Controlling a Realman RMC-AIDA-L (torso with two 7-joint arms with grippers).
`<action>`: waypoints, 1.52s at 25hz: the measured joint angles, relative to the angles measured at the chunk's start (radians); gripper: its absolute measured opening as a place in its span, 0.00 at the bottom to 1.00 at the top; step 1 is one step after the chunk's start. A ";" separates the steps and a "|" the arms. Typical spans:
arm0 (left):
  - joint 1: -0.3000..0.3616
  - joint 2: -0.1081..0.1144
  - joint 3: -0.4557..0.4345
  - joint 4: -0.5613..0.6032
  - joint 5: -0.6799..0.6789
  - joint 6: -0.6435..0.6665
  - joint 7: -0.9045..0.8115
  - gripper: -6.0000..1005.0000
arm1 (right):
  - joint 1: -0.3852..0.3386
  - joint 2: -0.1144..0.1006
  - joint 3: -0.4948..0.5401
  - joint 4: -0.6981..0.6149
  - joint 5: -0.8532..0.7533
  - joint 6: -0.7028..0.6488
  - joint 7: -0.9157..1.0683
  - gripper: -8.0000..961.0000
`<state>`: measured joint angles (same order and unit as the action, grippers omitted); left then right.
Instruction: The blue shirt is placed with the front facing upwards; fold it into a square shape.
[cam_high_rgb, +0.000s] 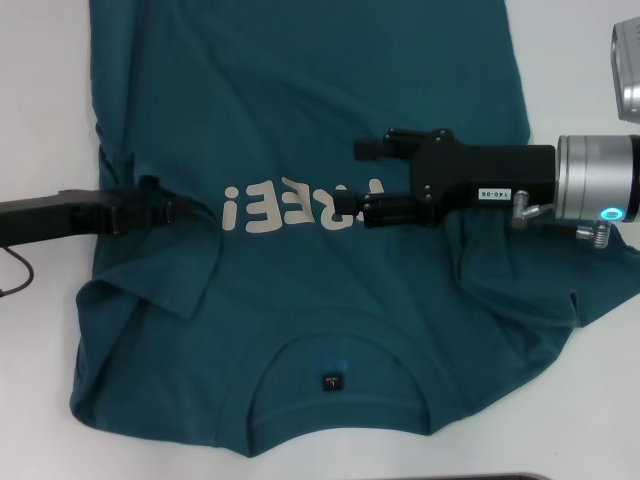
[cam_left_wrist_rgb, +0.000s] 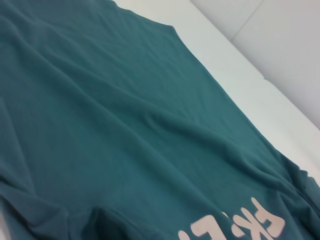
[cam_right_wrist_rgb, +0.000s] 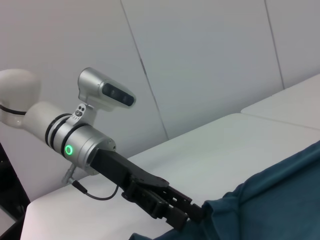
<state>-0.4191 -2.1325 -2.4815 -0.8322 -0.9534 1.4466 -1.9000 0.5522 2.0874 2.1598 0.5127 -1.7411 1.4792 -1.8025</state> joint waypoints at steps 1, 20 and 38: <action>-0.003 0.000 0.001 0.003 0.000 -0.007 -0.001 0.84 | 0.000 0.000 0.000 0.003 0.000 0.000 0.002 0.94; -0.107 -0.030 0.027 0.076 -0.035 0.050 0.029 0.84 | -0.005 -0.003 0.000 0.009 0.000 -0.006 0.005 0.94; 0.023 -0.005 -0.075 -0.027 -0.074 0.055 0.029 0.84 | -0.005 -0.001 0.001 0.009 0.000 -0.008 0.002 0.94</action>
<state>-0.3957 -2.1380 -2.5568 -0.8589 -1.0274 1.5015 -1.8710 0.5469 2.0860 2.1611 0.5215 -1.7410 1.4708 -1.8008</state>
